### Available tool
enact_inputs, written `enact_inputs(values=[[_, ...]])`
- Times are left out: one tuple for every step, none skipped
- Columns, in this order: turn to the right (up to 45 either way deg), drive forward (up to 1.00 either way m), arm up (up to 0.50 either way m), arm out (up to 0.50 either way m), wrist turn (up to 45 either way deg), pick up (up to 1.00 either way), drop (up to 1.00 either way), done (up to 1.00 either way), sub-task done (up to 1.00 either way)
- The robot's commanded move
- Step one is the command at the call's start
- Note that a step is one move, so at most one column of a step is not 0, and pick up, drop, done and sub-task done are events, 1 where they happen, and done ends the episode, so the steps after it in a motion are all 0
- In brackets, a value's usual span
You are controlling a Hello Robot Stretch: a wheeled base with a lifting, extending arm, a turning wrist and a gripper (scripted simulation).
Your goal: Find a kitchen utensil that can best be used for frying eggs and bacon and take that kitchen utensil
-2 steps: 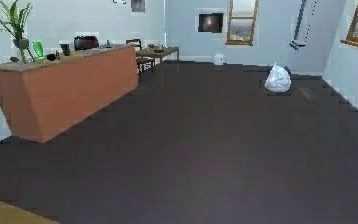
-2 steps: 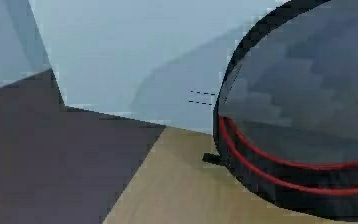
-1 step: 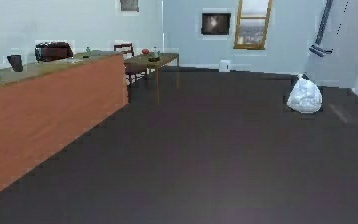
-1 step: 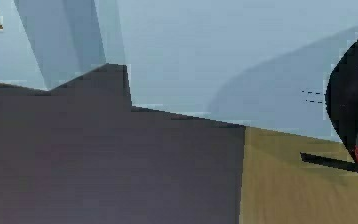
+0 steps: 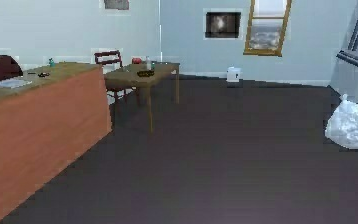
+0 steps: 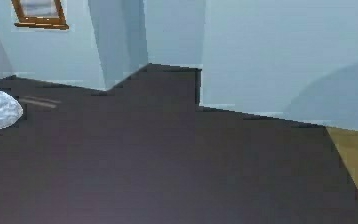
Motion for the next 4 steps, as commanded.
enact_inputs(values=[[0.0, 1.0, 0.0, 0.0, 0.0, 0.0, 0.0, 0.0, 0.0], [-3.0, 0.0, 0.0, 0.0, 0.0, 0.0, 0.0, 0.0, 0.0], [0.0, 0.9, 0.0, 0.0, 0.0, 0.0, 0.0, 0.0, 0.0], [-45.0, 0.0, 0.0, 0.0, 0.0, 0.0, 0.0, 0.0, 0.0]])
